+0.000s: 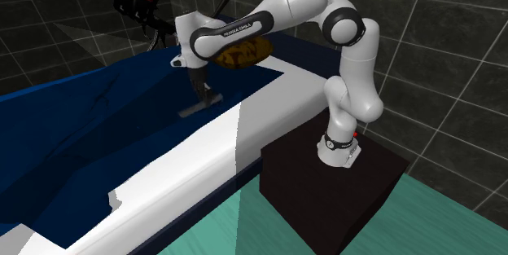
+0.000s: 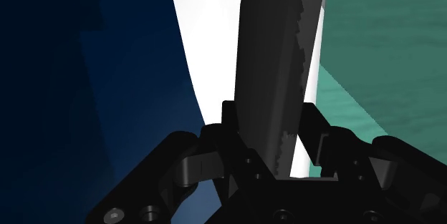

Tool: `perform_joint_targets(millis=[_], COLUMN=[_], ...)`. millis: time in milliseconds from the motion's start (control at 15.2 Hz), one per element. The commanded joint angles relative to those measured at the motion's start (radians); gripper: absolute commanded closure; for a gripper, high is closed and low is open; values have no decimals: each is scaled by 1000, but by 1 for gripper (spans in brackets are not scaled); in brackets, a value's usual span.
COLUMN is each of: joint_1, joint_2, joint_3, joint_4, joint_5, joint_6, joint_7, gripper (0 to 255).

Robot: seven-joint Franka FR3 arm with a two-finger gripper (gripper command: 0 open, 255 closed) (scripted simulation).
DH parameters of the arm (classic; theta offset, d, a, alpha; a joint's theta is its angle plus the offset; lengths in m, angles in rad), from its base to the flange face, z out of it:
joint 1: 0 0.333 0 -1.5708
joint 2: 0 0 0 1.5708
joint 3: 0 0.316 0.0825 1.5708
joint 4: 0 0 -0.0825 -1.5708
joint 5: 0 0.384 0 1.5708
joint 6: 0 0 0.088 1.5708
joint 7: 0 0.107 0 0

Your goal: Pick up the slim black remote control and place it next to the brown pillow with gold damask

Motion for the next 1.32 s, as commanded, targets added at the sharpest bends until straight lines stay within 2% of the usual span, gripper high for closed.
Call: perform_joint_targets(millis=[0,1254], joint_1=[1,-9], joint_2=[-8,-13], joint_3=[-1,-8], joint_4=[17,266], joint_5=[-5,-14], joint_6=[-23,-277], joint_7=[5,23], gripper=[255,255])
